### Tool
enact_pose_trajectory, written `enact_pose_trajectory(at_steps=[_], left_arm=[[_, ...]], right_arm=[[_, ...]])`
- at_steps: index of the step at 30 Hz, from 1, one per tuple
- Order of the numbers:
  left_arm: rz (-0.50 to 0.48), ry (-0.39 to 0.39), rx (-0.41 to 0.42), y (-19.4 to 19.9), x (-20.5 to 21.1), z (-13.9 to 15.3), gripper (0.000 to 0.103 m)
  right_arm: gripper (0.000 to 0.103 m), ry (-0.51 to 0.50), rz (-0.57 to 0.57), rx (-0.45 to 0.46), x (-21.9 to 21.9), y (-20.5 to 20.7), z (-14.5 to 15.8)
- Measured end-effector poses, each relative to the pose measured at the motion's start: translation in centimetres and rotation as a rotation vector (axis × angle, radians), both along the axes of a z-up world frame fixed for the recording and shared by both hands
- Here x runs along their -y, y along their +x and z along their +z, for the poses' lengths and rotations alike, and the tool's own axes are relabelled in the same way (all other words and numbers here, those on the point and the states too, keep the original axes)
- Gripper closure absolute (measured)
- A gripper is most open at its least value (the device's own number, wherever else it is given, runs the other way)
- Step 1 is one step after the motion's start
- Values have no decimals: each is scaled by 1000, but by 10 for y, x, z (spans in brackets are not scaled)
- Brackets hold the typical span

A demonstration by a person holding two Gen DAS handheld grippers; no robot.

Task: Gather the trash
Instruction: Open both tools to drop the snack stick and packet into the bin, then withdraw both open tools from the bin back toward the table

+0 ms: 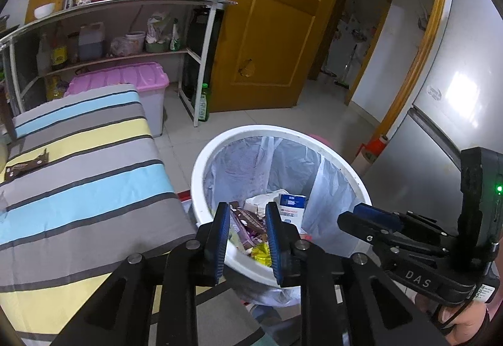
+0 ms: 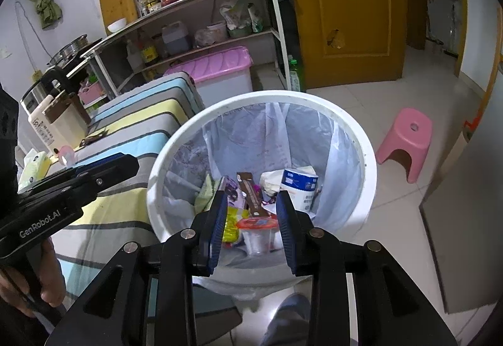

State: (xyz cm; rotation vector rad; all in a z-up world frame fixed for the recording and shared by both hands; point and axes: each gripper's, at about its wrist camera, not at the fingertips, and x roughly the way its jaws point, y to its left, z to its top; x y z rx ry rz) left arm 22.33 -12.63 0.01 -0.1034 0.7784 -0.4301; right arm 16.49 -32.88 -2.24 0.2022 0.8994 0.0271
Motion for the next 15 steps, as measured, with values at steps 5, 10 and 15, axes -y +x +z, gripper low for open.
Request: enact_pose_trajectory(at_steps=[5, 10, 15], left_arm=[[30, 5, 15, -12, -16, 5, 80], [61, 8, 21, -25, -33, 7, 80], [97, 9, 22, -38, -51, 8, 80]], right_arm=[[70, 3, 19, 25, -8, -7, 9], [70, 6, 50, 49, -21, -13, 18], [70, 14, 91, 65, -39, -17, 22]])
